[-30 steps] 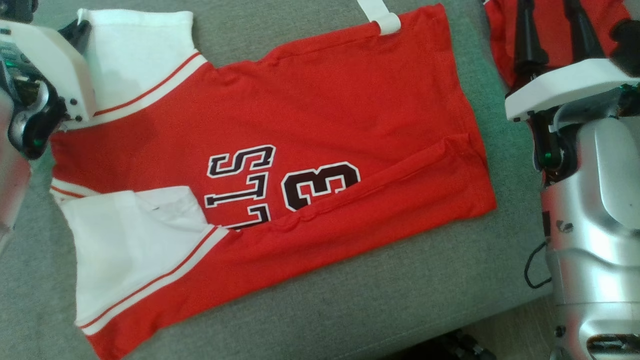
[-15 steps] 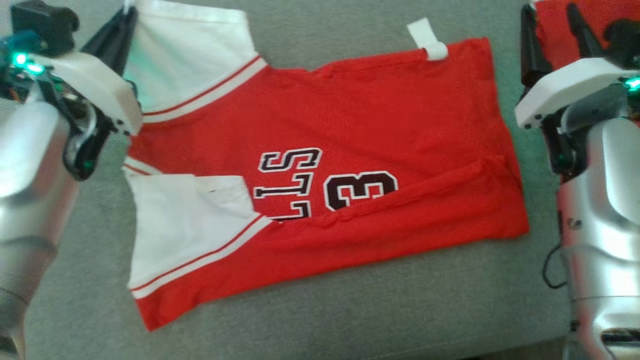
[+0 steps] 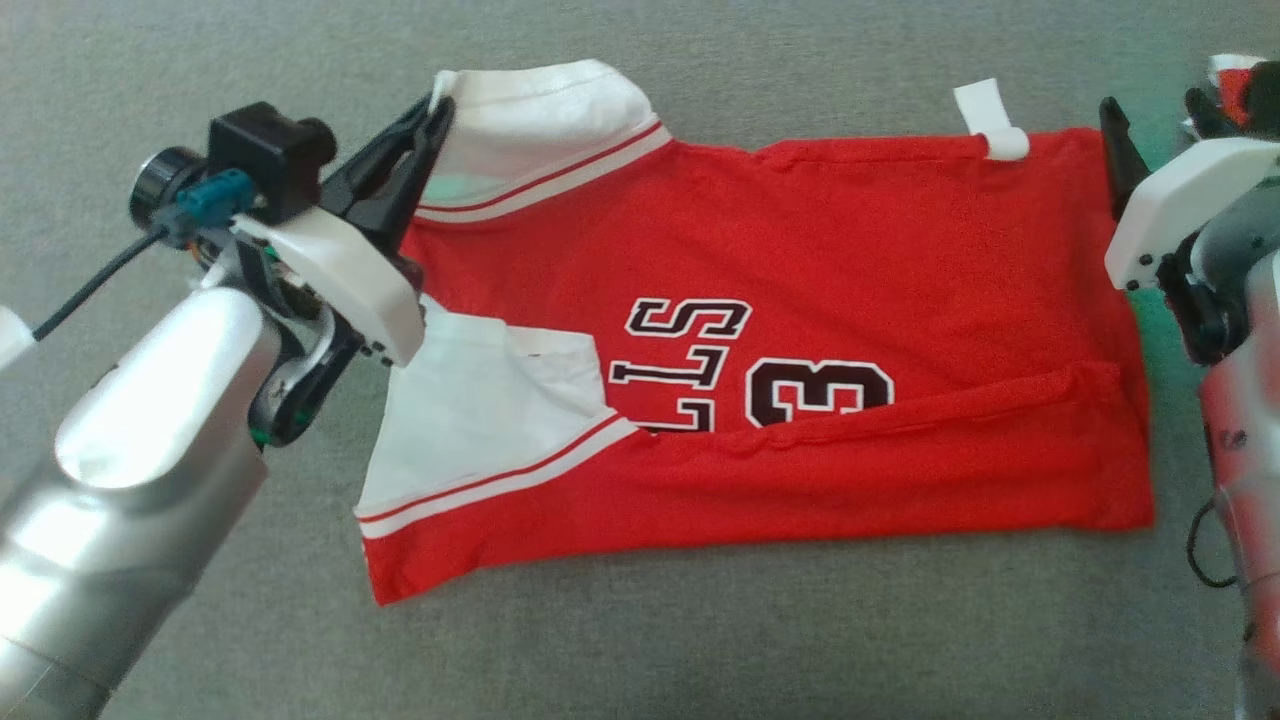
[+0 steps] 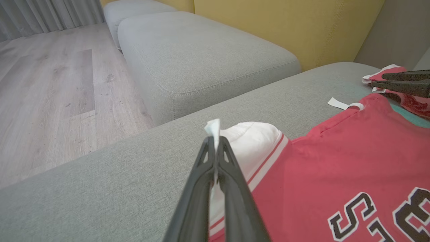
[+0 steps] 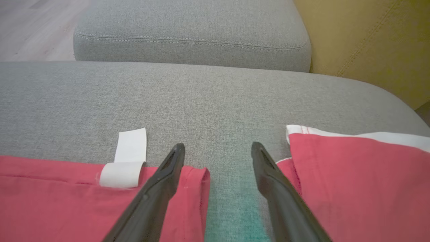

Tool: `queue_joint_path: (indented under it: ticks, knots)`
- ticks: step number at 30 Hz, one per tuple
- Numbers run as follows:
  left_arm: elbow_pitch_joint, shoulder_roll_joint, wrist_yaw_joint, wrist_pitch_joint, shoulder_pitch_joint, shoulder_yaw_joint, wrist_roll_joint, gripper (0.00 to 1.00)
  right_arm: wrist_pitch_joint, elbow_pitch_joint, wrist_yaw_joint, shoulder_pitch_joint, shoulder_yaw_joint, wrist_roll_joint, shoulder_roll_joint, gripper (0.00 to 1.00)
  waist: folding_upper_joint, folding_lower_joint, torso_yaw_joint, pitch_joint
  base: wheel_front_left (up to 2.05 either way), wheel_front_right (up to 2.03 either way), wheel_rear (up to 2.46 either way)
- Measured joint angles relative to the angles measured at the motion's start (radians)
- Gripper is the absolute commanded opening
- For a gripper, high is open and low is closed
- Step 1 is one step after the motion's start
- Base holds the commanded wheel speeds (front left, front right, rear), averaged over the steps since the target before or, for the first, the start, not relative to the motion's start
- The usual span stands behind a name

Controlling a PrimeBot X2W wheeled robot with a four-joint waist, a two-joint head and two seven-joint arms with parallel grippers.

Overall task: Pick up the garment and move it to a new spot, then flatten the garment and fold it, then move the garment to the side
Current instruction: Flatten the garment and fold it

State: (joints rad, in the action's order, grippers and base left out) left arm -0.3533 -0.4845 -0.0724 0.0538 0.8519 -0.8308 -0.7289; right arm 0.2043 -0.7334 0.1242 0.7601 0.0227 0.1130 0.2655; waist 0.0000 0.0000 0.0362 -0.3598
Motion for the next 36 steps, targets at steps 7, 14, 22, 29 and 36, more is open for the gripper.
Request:
queue_joint_path:
  ticks: [7, 14, 22, 29, 36]
  knots:
    - [0.091, -0.011, 0.03, 0.021, -0.001, -0.009, 0.009, 0.0, 0.034, -0.123, 0.0, 0.051, 0.038, 0.03, 0.017, 1.0, 0.0, 0.0, 0.034, -0.02, 0.0, 0.0, 0.0]
    - [0.119, -0.034, 0.046, 0.034, -0.002, -0.008, 0.008, 0.0, 0.055, -0.204, 0.0, 0.098, 0.076, 0.04, 0.035, 1.0, 0.0, 0.0, 0.04, -0.03, 0.0, 0.0, 0.0]
    - [0.097, -0.039, 0.056, 0.034, -0.002, -0.005, 0.007, 0.0, 0.044, -0.251, 0.0, 0.141, 0.13, 0.059, 0.018, 0.0, 0.0, 0.0, 0.02, -0.031, 0.0, 0.0, 0.0]
    - [0.012, -0.04, 0.074, 0.019, 0.028, 0.059, -0.035, 0.0, -0.023, -0.243, 0.0, 0.186, 0.138, 0.147, 0.001, 0.0, 0.0, 0.0, -0.01, -0.028, 0.0, 0.0, 0.0]
    - [-0.106, -0.028, 0.071, -0.025, 0.162, 0.074, 0.003, 0.0, -0.11, -0.198, 0.0, 0.281, 0.145, 0.219, -0.012, 0.0, 0.0, 0.0001, -0.041, -0.043, 0.0, 0.0, 0.0]
